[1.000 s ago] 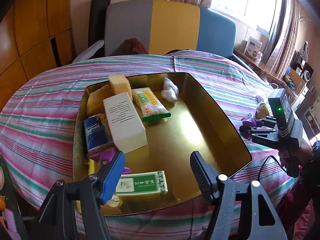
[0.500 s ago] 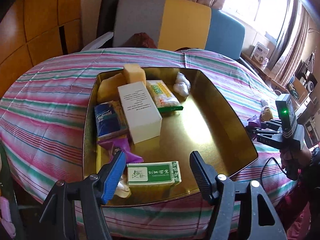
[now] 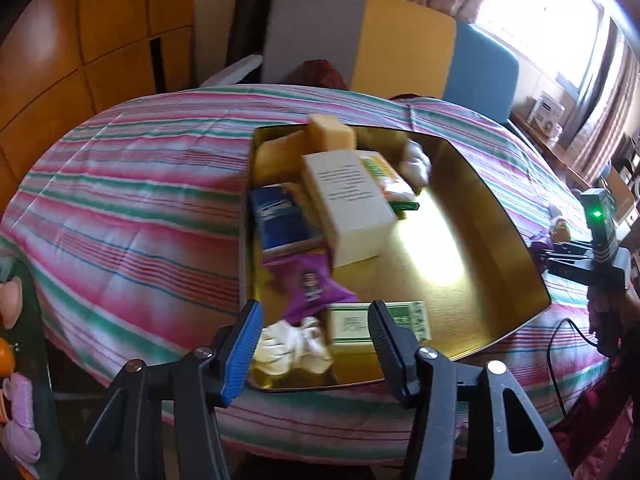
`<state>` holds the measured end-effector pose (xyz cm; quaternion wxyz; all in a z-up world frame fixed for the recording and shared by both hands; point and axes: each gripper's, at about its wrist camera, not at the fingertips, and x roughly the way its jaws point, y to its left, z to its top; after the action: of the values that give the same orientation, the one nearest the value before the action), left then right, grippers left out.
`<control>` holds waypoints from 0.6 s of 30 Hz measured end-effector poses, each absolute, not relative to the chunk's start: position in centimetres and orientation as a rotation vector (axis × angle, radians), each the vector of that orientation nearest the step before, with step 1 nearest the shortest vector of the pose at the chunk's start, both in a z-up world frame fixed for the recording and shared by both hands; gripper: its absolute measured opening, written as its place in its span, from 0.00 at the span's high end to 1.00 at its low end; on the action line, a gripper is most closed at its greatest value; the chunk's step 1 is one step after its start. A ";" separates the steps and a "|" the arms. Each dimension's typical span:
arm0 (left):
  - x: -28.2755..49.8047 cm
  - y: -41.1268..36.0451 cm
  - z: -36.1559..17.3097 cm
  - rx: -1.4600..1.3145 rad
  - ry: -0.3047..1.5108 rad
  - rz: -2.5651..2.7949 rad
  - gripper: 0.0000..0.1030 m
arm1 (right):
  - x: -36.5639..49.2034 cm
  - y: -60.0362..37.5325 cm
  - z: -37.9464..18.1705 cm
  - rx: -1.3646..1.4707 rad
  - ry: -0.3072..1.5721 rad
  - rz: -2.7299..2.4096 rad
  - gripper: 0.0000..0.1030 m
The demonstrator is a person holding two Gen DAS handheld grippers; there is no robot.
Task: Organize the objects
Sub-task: 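Carry the purple pouch into the gold tray and open the right tool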
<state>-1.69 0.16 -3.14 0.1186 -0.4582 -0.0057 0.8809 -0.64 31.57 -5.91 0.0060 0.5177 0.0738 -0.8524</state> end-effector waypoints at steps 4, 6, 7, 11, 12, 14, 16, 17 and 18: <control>-1.6 -0.9 -3.1 -1.318 -0.041 2.591 0.50 | -0.3 29.4 -2.0 1.496 0.212 -2.713 0.70; -1.7 -1.0 -3.1 -1.315 -0.052 2.589 0.51 | -0.3 27.1 0.3 1.400 0.244 -2.709 0.70; -1.7 -1.0 -3.1 -1.313 -0.061 2.586 0.51 | -0.5 25.8 1.3 1.362 0.260 -2.695 0.70; -1.6 -0.8 -3.2 -1.311 -0.060 2.572 0.51 | -1.8 20.0 3.3 1.259 0.345 -2.611 0.70; -1.7 -0.8 -3.3 -1.316 -0.061 2.570 0.51 | -2.3 18.6 3.3 1.254 0.371 -2.586 0.70; -1.7 -1.0 -3.5 -1.327 -0.072 2.563 0.51 | -3.5 16.4 2.6 1.266 0.425 -2.545 0.70; -1.8 -1.1 -3.7 -1.332 -0.077 2.564 0.51 | -4.9 15.1 1.7 1.308 0.443 -2.509 0.70; -1.7 -1.1 -3.7 -1.332 -0.078 2.563 0.51 | -5.7 14.6 1.0 1.339 0.445 -2.486 0.70; -1.8 -1.1 -3.7 -1.332 -0.079 2.561 0.51 | -6.5 14.2 0.3 1.375 0.451 -2.465 0.70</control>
<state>-1.80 -1.07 -3.68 0.1264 -0.4575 -0.0270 0.8798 -6.54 14.16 0.29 0.1413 0.4761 0.1563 -0.8538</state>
